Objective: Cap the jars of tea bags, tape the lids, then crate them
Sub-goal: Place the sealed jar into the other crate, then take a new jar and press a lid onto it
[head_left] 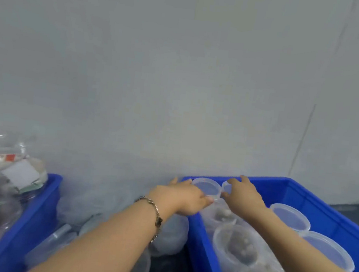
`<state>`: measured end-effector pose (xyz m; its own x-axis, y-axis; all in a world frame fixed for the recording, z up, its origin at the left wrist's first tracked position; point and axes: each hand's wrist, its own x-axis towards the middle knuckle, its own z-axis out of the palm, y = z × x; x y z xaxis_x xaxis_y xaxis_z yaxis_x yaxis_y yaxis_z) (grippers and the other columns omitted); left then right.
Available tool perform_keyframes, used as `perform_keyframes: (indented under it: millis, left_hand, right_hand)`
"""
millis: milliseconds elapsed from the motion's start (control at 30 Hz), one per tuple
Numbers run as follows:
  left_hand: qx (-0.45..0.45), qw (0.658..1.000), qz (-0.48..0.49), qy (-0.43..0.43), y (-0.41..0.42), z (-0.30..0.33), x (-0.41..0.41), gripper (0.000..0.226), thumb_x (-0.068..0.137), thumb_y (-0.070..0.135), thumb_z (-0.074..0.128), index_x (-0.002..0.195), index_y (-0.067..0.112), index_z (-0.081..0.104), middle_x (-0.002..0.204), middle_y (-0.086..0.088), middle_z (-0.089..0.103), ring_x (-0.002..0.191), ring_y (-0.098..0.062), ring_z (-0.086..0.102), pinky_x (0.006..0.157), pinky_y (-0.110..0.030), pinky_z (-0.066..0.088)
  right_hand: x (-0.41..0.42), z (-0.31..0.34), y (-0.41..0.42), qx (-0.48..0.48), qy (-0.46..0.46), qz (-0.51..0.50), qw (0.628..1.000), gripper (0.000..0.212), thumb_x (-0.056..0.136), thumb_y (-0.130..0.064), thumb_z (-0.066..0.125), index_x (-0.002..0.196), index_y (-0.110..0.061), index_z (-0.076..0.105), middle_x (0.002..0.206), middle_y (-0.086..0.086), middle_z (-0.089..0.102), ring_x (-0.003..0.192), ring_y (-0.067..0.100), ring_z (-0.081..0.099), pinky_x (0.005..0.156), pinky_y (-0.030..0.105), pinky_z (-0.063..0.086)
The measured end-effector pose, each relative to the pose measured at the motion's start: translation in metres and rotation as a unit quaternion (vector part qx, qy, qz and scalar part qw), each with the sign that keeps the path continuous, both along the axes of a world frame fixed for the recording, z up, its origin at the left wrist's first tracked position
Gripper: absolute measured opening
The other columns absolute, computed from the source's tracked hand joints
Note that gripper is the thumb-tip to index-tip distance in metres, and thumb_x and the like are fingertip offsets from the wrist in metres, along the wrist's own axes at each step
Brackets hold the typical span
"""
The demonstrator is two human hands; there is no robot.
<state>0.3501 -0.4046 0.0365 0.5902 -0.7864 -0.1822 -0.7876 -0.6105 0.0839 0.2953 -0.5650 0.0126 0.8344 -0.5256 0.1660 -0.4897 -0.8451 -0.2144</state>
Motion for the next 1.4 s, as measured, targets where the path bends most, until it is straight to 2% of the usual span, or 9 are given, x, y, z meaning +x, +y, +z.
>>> perform_keyframes:
  millis: [233,467,600,700,800,933,1133,1267,1400]
  left_hand:
    - [0.078,0.988,0.127,0.029,0.142,0.032,-0.037,0.056,0.097,0.050,0.041,0.144,0.019,0.039,0.148,-0.002,0.041,0.132,-0.025,0.040,0.104,-0.037,0.032]
    - [-0.028,0.983,0.181,0.023,0.279,0.026,-0.084,0.039,0.095,0.037,0.049,0.123,0.013,0.061,0.121,-0.009,0.061,0.111,-0.027,0.055,0.085,-0.030,0.044]
    - [-0.087,0.964,0.251,0.019,0.333,0.021,-0.074,0.037,0.092,0.032,0.054,0.123,0.012,0.059,0.122,-0.009,0.060,0.110,-0.025,0.056,0.090,-0.035,0.046]
    - [-0.176,0.938,0.293,0.062,0.353,0.018,-0.046,0.013,0.087,0.026,0.057,0.096,0.016,0.057,0.087,0.002,0.058,0.083,-0.018,0.056,0.062,-0.027,0.043]
    - [-0.267,0.902,0.326,0.096,0.360,0.024,-0.014,0.011,0.084,0.024,0.061,0.092,0.016,0.059,0.081,0.007,0.059,0.076,-0.010,0.055,0.059,-0.024,0.039]
    - [-0.365,0.860,0.319,0.159,0.355,0.018,0.034,0.034,0.085,0.019,0.063,0.118,0.013,0.062,0.110,-0.006,0.068,0.105,-0.022,0.062,0.095,-0.041,0.049]
    - [-0.463,0.731,0.476,0.155,0.316,0.015,0.081,0.107,0.079,0.022,0.074,0.151,0.012,-0.005,0.144,-0.018,0.037,0.118,-0.032,0.052,0.082,-0.033,0.052]
    - [-0.526,0.711,0.461,0.073,0.305,0.007,0.078,0.077,0.072,0.030,0.078,0.131,0.010,0.032,0.121,-0.012,0.054,0.104,-0.027,0.058,0.080,-0.037,0.053]
    - [-0.587,0.721,0.366,0.042,0.297,0.017,0.040,0.072,0.057,0.036,0.083,0.114,0.013,0.045,0.100,0.001,0.063,0.087,-0.016,0.062,0.073,-0.036,0.053]
  right_hand:
    - [-0.022,0.020,0.164,0.022,0.063,0.309,0.949,0.045,0.091,-0.030,0.055,0.135,-0.023,0.048,0.137,0.002,0.044,0.126,0.020,0.043,0.100,0.028,0.032]
    - [-0.058,0.017,0.290,0.091,-0.020,0.428,0.899,0.036,0.088,-0.015,0.058,0.122,-0.026,0.059,0.126,0.000,0.053,0.110,0.015,0.054,0.090,0.016,0.036]
    - [-0.042,0.020,0.330,0.073,-0.021,0.420,0.904,0.043,0.089,-0.020,0.055,0.132,-0.023,0.052,0.133,0.000,0.050,0.113,0.016,0.053,0.092,0.021,0.036]
    - [-0.013,0.032,0.344,0.082,-0.043,0.390,0.916,0.044,0.089,-0.018,0.054,0.132,-0.022,0.051,0.132,0.003,0.050,0.115,0.019,0.052,0.091,0.023,0.037]
    - [0.026,0.043,0.348,0.123,-0.055,0.355,0.925,0.046,0.087,-0.014,0.056,0.132,-0.017,0.051,0.129,0.008,0.053,0.113,0.023,0.053,0.086,0.025,0.039]
    - [0.077,0.046,0.354,0.268,-0.017,0.316,0.910,0.060,0.087,-0.013,0.058,0.141,-0.009,0.032,0.132,0.011,0.050,0.100,0.019,0.049,0.079,0.021,0.037]
    - [0.126,0.024,0.355,0.436,-0.013,0.361,0.825,0.077,0.077,0.010,0.047,0.143,-0.017,0.016,0.126,-0.001,0.043,0.114,0.017,0.043,0.085,0.019,0.045]
    - [0.113,0.020,0.356,0.484,-0.057,0.388,0.782,0.069,0.071,0.014,0.040,0.131,-0.019,0.035,0.117,0.001,0.056,0.105,0.007,0.055,0.082,0.021,0.049]
    - [0.055,0.009,0.341,0.477,-0.120,0.369,0.789,0.088,0.077,0.010,0.044,0.149,-0.032,0.017,0.131,-0.026,0.040,0.114,-0.009,0.044,0.090,0.015,0.041]
